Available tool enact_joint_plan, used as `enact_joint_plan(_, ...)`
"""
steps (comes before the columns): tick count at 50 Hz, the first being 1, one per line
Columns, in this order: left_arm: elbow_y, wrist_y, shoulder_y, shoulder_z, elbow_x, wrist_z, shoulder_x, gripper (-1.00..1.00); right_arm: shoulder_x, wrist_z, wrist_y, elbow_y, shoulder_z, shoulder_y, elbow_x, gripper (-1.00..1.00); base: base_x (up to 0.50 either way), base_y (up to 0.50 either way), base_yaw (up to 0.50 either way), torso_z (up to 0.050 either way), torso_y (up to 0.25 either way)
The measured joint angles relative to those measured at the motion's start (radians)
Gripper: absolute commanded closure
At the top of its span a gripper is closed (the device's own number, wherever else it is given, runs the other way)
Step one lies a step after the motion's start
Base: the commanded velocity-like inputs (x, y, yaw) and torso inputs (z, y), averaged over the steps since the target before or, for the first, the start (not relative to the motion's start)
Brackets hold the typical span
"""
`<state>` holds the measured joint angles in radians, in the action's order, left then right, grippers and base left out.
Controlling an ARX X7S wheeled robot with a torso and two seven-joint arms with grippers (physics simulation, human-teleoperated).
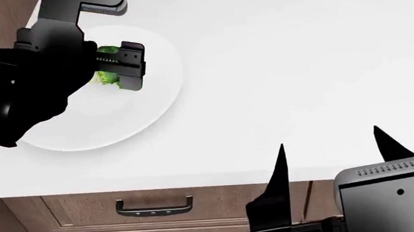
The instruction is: Pick the broccoli from the counter and place it in the microwave.
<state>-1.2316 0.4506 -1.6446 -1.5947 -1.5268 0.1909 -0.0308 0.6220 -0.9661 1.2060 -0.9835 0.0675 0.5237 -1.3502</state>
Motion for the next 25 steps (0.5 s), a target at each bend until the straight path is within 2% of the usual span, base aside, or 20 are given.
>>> enact_joint_plan(4, 0.000, -0.002, 0.000, 0.000, 0.001, 0.001, 0.000, -1.00, 0.002, -0.003, -0.003, 0.001, -0.003, 0.000, -0.003, -1.00, 0.00, 0.00, 0.00, 0.000, 0.000)
enact_joint_plan(11, -0.002, -0.011, -0.001, 0.001, 0.010, 0.003, 0.000, -1.00, 0.004, -0.006, -0.008, 0.003, -0.011, 0.004, -0.005, -1.00, 0.00, 0.00, 0.00, 0.021, -0.239)
enact_joint_plan(20, -0.001, -0.018, 0.002, 0.003, 0.011, 0.002, 0.000, -1.00, 0.007, -0.004, -0.016, 0.005, -0.019, 0.005, -0.003, -1.00, 0.00, 0.00, 0.00, 0.000, 0.000)
enact_joint_plan(21, -0.002, -0.022, 0.002, 0.003, 0.012, 0.004, 0.000, 1.00, 0.008, -0.004, -0.017, 0.005, -0.020, 0.005, -0.002, -1.00, 0.00, 0.00, 0.00, 0.000, 0.000)
enact_joint_plan(25, 0.001, -0.038, 0.004, 0.005, 0.024, 0.007, 0.001, 1.00, 0.008, -0.002, -0.021, 0.006, -0.023, 0.002, 0.001, -1.00, 0.00, 0.00, 0.00, 0.000, 0.000)
